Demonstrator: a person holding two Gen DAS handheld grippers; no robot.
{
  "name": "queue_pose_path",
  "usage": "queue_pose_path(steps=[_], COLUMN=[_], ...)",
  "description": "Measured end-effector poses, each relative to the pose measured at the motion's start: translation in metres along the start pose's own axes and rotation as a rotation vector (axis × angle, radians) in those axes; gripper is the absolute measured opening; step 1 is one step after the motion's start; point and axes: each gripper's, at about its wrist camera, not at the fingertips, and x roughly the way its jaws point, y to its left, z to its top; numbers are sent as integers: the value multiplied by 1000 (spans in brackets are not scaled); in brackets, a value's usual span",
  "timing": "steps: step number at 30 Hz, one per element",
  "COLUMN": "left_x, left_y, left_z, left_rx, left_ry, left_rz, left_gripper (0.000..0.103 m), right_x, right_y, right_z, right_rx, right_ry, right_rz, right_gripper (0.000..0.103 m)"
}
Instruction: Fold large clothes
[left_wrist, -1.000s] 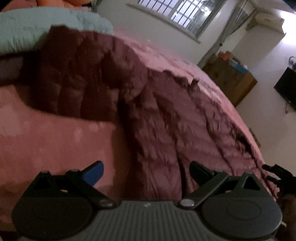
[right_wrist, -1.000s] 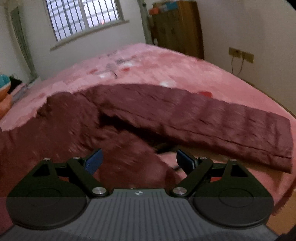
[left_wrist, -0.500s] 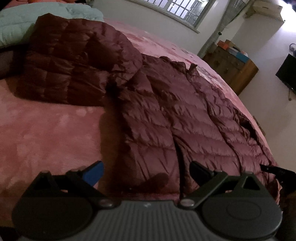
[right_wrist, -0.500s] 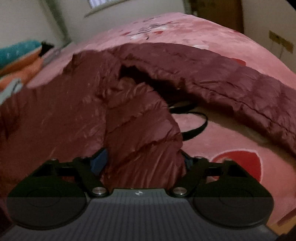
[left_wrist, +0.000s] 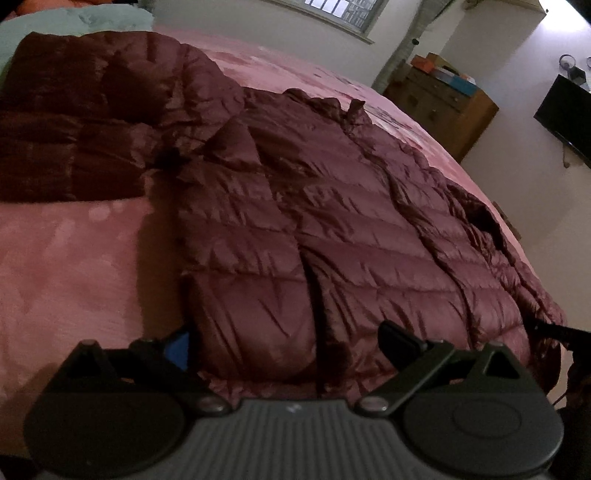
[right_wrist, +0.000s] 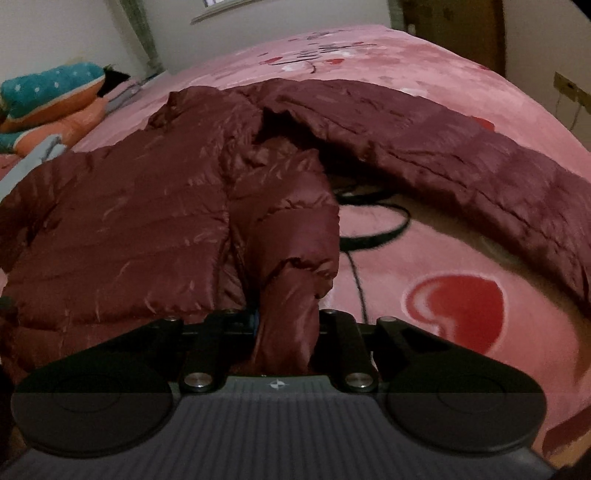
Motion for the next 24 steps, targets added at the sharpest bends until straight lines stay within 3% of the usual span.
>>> queue_pose_path(steps=[9,14,17,19,24], left_x=[3,-3,-16,-23,-21], left_y=[2,4,-2,-6,-29], left_z=[5,14,21,29,39], left_rx=[40,64,96,118,183], left_ry=[33,10,-34,-67,-119], left_rz=[-43,-21,-5,9,14], left_gripper=[99,98,98,98,98], right_x=[-5,-3,-5,-14,-43], right_y=[9,11,8,4,-27], right_z=[-17,-15,-11,-6,8], right_rx=[-37,5,23,53,224], right_ry=[11,-9,-24,-44,-166], right_rz=[-13,-2,-19,-32,-65], right_gripper=[16,18,35,58,60])
